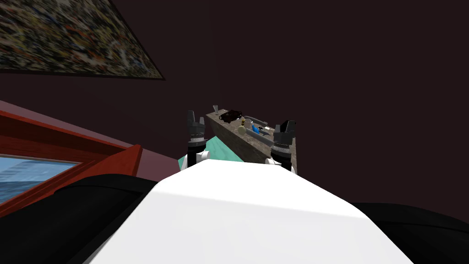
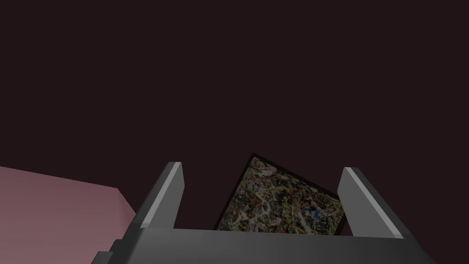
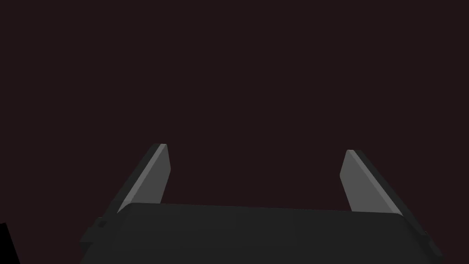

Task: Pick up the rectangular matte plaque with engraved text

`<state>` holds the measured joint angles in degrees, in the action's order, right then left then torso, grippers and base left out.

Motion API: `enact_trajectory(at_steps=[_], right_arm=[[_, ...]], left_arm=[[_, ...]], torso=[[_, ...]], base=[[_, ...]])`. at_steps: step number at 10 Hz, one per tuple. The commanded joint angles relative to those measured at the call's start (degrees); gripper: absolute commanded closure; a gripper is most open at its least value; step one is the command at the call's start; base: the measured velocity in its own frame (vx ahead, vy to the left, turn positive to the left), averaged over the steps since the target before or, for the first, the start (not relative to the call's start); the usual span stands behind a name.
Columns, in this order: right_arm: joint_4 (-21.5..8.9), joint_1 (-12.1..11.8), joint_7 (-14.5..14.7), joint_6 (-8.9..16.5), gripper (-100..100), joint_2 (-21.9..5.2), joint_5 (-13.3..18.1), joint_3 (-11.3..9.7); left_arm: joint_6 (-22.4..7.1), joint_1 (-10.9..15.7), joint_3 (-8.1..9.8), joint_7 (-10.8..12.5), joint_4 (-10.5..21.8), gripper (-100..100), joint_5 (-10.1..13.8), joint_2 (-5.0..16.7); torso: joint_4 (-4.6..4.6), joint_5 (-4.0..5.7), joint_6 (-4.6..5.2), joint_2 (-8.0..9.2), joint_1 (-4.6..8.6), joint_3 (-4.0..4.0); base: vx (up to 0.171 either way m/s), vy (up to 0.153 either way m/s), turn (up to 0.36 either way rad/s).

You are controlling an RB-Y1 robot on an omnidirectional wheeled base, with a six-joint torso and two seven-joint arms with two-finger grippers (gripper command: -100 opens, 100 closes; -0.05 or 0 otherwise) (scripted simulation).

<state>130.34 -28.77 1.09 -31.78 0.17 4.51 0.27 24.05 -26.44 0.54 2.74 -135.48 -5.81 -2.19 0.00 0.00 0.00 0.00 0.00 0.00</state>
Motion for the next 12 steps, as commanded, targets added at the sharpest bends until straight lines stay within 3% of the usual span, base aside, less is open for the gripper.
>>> enact_trajectory(at_steps=[1, 9, 12], right_arm=[[-0.39, -0.18, -0.56, 0.24, -100, -2.05, -0.12, -0.13], [-4.55, -1.57, -4.48, 1.97, -100, -14.67, -0.72, -1.10], [-5.60, -1.87, -5.09, 2.25, -100, -17.90, -0.72, -1.31]], left_arm=[[0.00, 0.00, 0.00, 0.00, 0.00, 0, 0.00, 0.00], [0.00, 0.01, -0.01, 0.00, 0.00, 0, 0.00, -0.01], [0.00, 0.00, 0.00, 0.00, 0.00, 0, 0.00, 0.00]], torso=[[0.00, 0.00, 0.00, 0.00, 0.00, 0.00], [-0.07, -0.05, -0.01, 0.27, -0.21, 0.16], [-0.04, -0.03, 0.00, 0.20, -0.16, 0.11]], base=[[-0.028, 0.017, -0.051], [-0.069, 0.055, -0.068], [-0.046, 0.042, -0.036]])
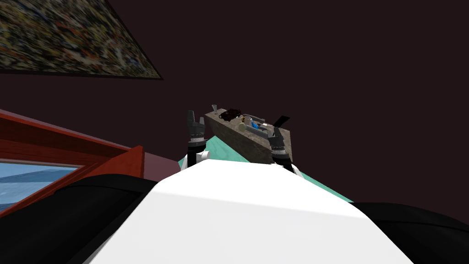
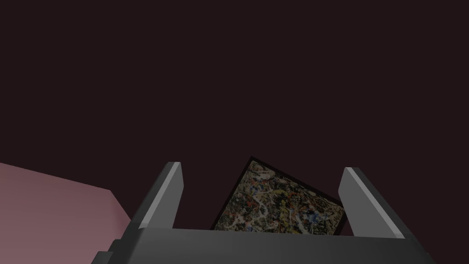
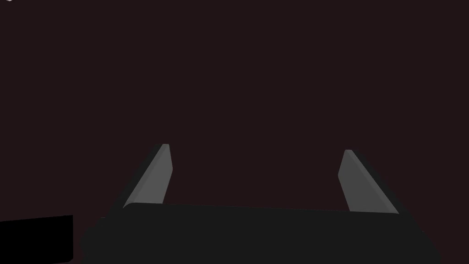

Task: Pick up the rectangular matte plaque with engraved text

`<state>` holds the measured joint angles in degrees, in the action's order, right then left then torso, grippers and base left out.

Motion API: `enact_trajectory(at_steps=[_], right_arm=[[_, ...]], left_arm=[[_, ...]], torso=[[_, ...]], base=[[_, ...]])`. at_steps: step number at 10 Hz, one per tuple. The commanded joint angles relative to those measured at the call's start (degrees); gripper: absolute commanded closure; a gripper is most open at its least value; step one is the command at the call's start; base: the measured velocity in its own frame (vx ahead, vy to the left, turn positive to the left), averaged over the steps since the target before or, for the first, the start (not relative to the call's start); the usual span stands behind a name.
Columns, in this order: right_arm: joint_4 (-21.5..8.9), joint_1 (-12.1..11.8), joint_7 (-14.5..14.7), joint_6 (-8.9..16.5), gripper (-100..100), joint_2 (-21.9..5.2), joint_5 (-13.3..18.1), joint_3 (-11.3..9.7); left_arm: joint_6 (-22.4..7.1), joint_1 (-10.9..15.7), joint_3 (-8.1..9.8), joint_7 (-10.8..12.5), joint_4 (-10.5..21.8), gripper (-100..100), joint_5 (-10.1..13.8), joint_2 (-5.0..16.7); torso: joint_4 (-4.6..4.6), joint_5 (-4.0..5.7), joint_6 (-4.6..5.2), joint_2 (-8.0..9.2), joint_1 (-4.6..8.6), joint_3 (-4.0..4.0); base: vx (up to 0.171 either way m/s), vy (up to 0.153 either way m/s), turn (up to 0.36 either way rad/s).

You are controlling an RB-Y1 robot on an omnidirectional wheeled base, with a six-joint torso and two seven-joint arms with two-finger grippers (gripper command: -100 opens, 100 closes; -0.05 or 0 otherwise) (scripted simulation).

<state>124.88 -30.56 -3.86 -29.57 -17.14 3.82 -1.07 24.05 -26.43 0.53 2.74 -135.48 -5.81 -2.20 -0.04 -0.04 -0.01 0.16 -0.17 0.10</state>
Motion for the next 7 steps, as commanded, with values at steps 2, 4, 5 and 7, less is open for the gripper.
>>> enact_trajectory(at_steps=[2, 4, 5, 7], right_arm=[[-1.30, -0.39, -0.66, 0.30, -100, -3.45, 0.01, -0.21], [-2.57, -0.70, -1.09, 0.52, -100, -6.43, 0.11, -0.46], [-3.97, -1.02, -1.41, 0.72, -100, -8.50, 0.27, -0.74], [-5.49, -1.34, -1.62, 0.89, -100, -11.66, 0.49, -1.04]], left_arm=[[0.00, 0.00, 0.00, 0.00, 0.00, 0, 0.00, 0.00], [0.00, 0.00, 0.00, 0.00, 0.00, 0, 0.00, 0.00], [0.00, 0.00, 0.00, 0.00, 0.00, 0, 0.00, 0.00], [0.00, 0.00, 0.00, 0.00, 0.00, 0, 0.00, 0.00]], torso=[[0.00, -0.01, 0.01, 0.01, -0.05, 0.00], [0.01, -0.01, 0.01, -0.01, -0.03, -0.01], [0.01, -0.01, 0.00, -0.03, -0.02, -0.02], [0.01, -0.02, 0.00, -0.05, -0.07, -0.03]], base=[[-0.045, 0.057, -0.037], [-0.040, 0.049, -0.032], [-0.041, 0.066, -0.026], [-0.031, 0.068, -0.021]])
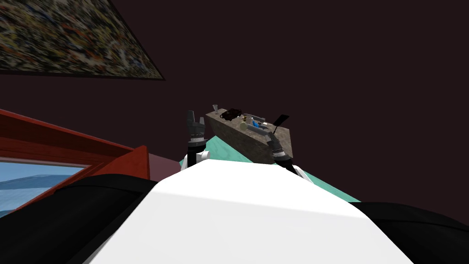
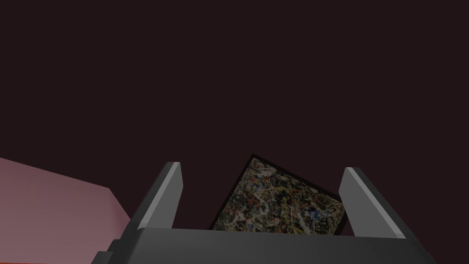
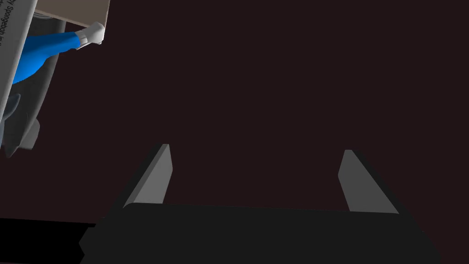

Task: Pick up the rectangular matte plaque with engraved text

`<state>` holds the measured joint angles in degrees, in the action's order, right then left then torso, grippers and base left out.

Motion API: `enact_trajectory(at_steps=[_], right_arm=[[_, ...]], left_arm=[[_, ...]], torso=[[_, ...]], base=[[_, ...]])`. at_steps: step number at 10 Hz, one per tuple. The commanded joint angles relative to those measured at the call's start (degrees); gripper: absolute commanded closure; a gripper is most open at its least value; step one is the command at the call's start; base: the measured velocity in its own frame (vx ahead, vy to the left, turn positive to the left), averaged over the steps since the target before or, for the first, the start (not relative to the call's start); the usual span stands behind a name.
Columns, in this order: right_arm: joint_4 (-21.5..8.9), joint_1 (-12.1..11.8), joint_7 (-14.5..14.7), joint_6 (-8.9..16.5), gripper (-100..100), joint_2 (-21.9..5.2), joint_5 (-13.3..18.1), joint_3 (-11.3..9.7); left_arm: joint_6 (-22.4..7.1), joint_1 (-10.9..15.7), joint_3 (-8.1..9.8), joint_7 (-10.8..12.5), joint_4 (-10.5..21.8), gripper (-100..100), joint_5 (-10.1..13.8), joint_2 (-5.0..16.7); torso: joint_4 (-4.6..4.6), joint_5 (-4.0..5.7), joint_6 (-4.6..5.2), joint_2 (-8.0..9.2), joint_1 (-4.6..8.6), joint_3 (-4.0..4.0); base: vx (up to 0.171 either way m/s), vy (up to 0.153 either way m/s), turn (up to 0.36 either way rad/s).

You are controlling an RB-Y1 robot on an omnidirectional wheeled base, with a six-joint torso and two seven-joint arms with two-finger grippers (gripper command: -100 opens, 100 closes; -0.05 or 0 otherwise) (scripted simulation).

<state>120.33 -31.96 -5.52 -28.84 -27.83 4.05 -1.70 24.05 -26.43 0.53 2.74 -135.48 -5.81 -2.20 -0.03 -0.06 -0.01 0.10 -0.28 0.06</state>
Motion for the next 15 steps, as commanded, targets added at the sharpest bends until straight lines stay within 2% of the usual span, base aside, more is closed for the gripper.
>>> enact_trajectory(at_steps=[1, 2, 3, 4, 5, 6, 7, 8, 9, 10, 11, 12, 13, 14, 15], right_arm=[[-0.94, 0.05, 0.05, 0.15, -100, -1.99, 0.26, -0.41], [-2.59, -0.28, -0.05, 0.29, -100, -4.27, 0.55, -0.76], [-2.59, -0.28, -0.05, 0.29, -100, -5.27, 0.55, -0.76], [-4.35, -0.62, -0.04, 0.41, -100, -7.26, 0.89, -1.14], [-4.35, -0.62, -0.04, 0.41, -100, -8.64, 0.89, -1.14], [-6.22, -0.95, 0.08, 0.52, -100, -10.48, 1.29, -1.54], [-6.22, -0.95, 0.08, 0.52, -100, -12.11, 1.29, -1.54], [-8.20, -1.28, 0.28, 0.62, -100, -13.84, 1.74, -1.95], [-8.20, -1.28, 0.28, 0.62, -100, -15.63, 1.74, -1.95], [-10.23, -1.61, 0.56, 0.70, -100, -17.19, 2.23, -2.38], [-10.23, -1.61, 0.56, 0.70, -100, -19.19, 2.23, -2.38], [-12.32, -1.95, 0.90, 0.76, -100, -21.02, 2.76, -2.82], [-12.32, -1.95, 0.90, 0.76, -100, -22.85, 2.76, -2.82], [-14.43, -2.30, 1.29, 0.80, -100, -24.74, 3.32, -3.26], [-14.43, -2.30, 1.29, 0.80, -100, -26.69, 3.32, -3.26]], left_arm=[[0.00, 0.00, 0.00, 0.00, 0.00, 0, 0.00, 0.00], [0.00, 0.00, 0.00, 0.00, 0.00, 0, 0.00, 0.00], [0.00, 0.00, 0.00, 0.00, 0.00, 0, 0.00, 0.00], [0.00, 0.00, 0.00, 0.00, 0.00, 0, 0.00, 0.00], [0.00, 0.00, 0.00, 0.00, 0.00, 0, 0.00, 0.00], [0.00, 0.00, 0.00, 0.00, 0.00, 0, 0.00, 0.00], [0.00, 0.00, 0.00, 0.00, 0.00, 0, 0.00, 0.00], [0.00, 0.00, 0.00, 0.00, 0.00, 0, 0.00, 0.00], [0.00, 0.00, 0.00, 0.00, 0.00, 0, 0.00, 0.00], [0.00, -0.01, 0.00, 0.00, 0.00, 0, 0.00, 0.00], [0.00, -0.01, 0.00, 0.00, 0.00, 0, 0.00, 0.00], [0.00, -0.01, 0.00, 0.00, 0.00, 0, 0.00, 0.00], [0.00, -0.01, 0.00, 0.00, 0.00, 0, 0.00, 0.00], [0.00, -0.01, 0.00, 0.00, 0.00, 0, 0.00, 0.01], [0.00, -0.01, 0.00, 0.00, 0.00, 0, 0.00, 0.01]], torso=[[0.00, 0.00, 0.00, 0.00, 0.00, 0.00], [0.00, 0.00, -0.01, -0.02, 0.05, -0.01], [0.01, 0.01, 0.00, -0.03, 0.06, -0.01], [0.01, 0.01, -0.01, -0.05, 0.09, -0.03], [0.02, 0.02, 0.00, -0.09, 0.08, -0.05], [0.02, 0.02, -0.01, -0.12, 0.09, -0.07], [0.03, 0.01, -0.01, -0.14, 0.06, -0.08], [0.03, 0.01, -0.01, -0.16, 0.09, -0.09], [0.04, 0.02, -0.02, -0.22, 0.08, -0.12], [0.05, 0.02, -0.01, -0.22, 0.11, -0.13], [0.05, 0.02, -0.01, -0.24, 0.11, -0.14], [0.05, 0.02, -0.01, -0.24, 0.12, -0.14], [0.06, 0.02, -0.02, -0.29, 0.09, -0.16], [0.06, 0.01, -0.01, -0.30, 0.12, -0.17], [0.08, 0.02, -0.03, -0.38, 0.12, -0.21]], base=[[-0.025, 0.056, -0.017], [-0.024, 0.054, -0.004], [-0.018, 0.047, -0.008], [-0.005, 0.054, 0.004], [0.000, 0.048, -0.003], [0.005, 0.057, 0.015], [0.011, 0.047, 0.004], [0.025, 0.051, 0.028], [0.024, 0.042, 0.012], [0.028, 0.047, 0.030], [0.025, 0.041, 0.017], [0.041, 0.053, 0.053], [0.045, 0.041, 0.018], [0.066, 0.043, 0.058], [0.054, 0.034, 0.022]])
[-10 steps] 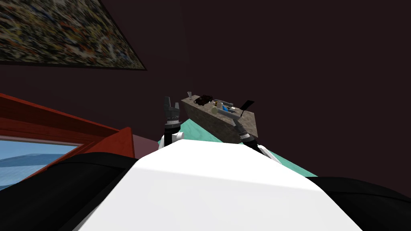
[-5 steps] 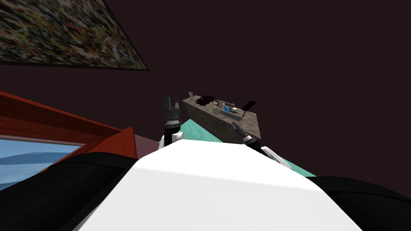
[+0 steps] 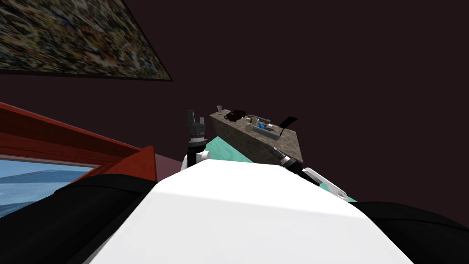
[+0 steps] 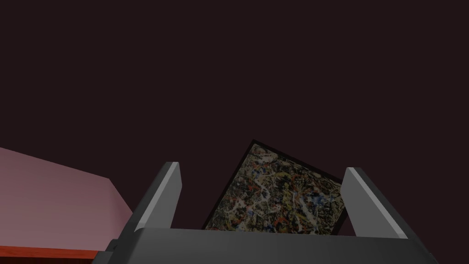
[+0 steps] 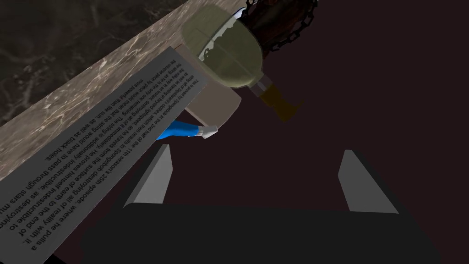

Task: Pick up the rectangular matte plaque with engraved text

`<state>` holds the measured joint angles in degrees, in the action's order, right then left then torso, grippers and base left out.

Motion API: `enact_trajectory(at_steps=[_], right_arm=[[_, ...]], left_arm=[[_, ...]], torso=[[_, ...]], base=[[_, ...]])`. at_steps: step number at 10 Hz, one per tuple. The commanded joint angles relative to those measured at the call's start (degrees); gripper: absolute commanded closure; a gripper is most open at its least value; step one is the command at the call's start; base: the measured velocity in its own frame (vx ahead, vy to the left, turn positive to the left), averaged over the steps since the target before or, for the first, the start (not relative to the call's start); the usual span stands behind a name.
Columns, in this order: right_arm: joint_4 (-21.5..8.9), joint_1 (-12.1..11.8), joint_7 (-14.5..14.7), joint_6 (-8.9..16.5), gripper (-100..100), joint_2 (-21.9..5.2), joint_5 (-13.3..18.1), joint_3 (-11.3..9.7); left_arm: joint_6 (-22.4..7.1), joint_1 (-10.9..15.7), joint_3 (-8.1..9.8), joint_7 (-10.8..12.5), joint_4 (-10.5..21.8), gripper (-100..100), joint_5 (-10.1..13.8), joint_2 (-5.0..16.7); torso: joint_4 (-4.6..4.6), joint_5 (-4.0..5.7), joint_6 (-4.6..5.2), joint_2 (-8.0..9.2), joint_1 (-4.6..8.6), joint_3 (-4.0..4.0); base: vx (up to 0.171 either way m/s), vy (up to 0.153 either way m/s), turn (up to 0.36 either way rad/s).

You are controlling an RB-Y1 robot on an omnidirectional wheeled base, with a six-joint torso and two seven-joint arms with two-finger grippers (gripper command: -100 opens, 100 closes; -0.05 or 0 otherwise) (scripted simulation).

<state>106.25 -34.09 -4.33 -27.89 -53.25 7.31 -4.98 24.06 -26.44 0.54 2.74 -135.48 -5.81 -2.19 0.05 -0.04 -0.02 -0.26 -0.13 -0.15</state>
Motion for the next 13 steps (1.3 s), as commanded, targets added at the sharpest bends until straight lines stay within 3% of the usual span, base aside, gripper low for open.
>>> enact_trajectory(at_steps=[1, 6, 8, 9, 10, 11, 12, 13], right_arm=[[-0.35, -0.16, 0.09, -0.15, -100, -1.67, 0.05, 0.02], [-6.55, -1.21, 1.42, -0.12, -100, -11.17, 1.83, -1.31], [-6.71, -1.21, 1.42, -0.12, -100, -13.88, 1.83, -1.31], [-8.73, -1.60, 1.87, -0.17, -100, -16.05, 2.45, -1.78], [-8.73, -1.60, 1.87, -0.17, -100, -17.63, 2.45, -1.78], [-8.73, -1.60, 1.87, -0.17, -100, -18.07, 2.45, -1.78], [-10.67, -2.01, 2.31, -0.25, -100, -20.38, 3.08, -2.27], [-10.67, -2.01, 2.31, -0.25, -100, -22.27, 3.08, -2.27]], left_arm=[[0.00, 0.00, 0.00, 0.00, 0.00, 0, 0.00, 0.00], [0.00, 0.00, 0.00, 0.00, 0.00, 0, 0.00, 0.00], [0.00, 0.00, 0.00, 0.00, 0.00, 0, 0.00, 0.00], [0.00, 0.00, 0.00, 0.00, 0.00, 0, 0.00, 0.00], [0.00, 0.00, 0.00, 0.00, 0.00, 0, 0.00, 0.00], [0.00, 0.00, 0.00, 0.00, 0.00, 0, 0.00, 0.00], [0.00, 0.00, 0.00, 0.00, 0.00, 0, 0.00, 0.00], [0.00, 0.00, 0.00, 0.00, 0.00, 0, 0.00, 0.00]], torso=[[0.00, 0.00, 0.00, 0.00, 0.00, 0.00], [0.00, 0.00, -0.01, -0.03, -0.01, -0.01], [0.01, -0.01, 0.00, -0.02, -0.04, -0.01], [-0.02, 0.00, 0.01, 0.11, 0.02, 0.06], [-0.02, 0.01, 0.00, 0.05, 0.00, 0.04], [-0.01, 0.00, 0.00, 0.05, 0.00, 0.03], [-0.03, 0.01, 0.01, 0.13, 0.04, 0.08], [-0.02, 0.00, 0.00, 0.06, -0.01, 0.04]], base=[[0.016, 0.015, -0.008], [0.056, 0.038, 0.049], [0.036, 0.032, 0.011], [0.047, 0.034, 0.055], [0.046, 0.032, 0.041], [0.016, 0.015, 0.002], [0.051, 0.035, 0.066], [0.046, 0.034, 0.030]])
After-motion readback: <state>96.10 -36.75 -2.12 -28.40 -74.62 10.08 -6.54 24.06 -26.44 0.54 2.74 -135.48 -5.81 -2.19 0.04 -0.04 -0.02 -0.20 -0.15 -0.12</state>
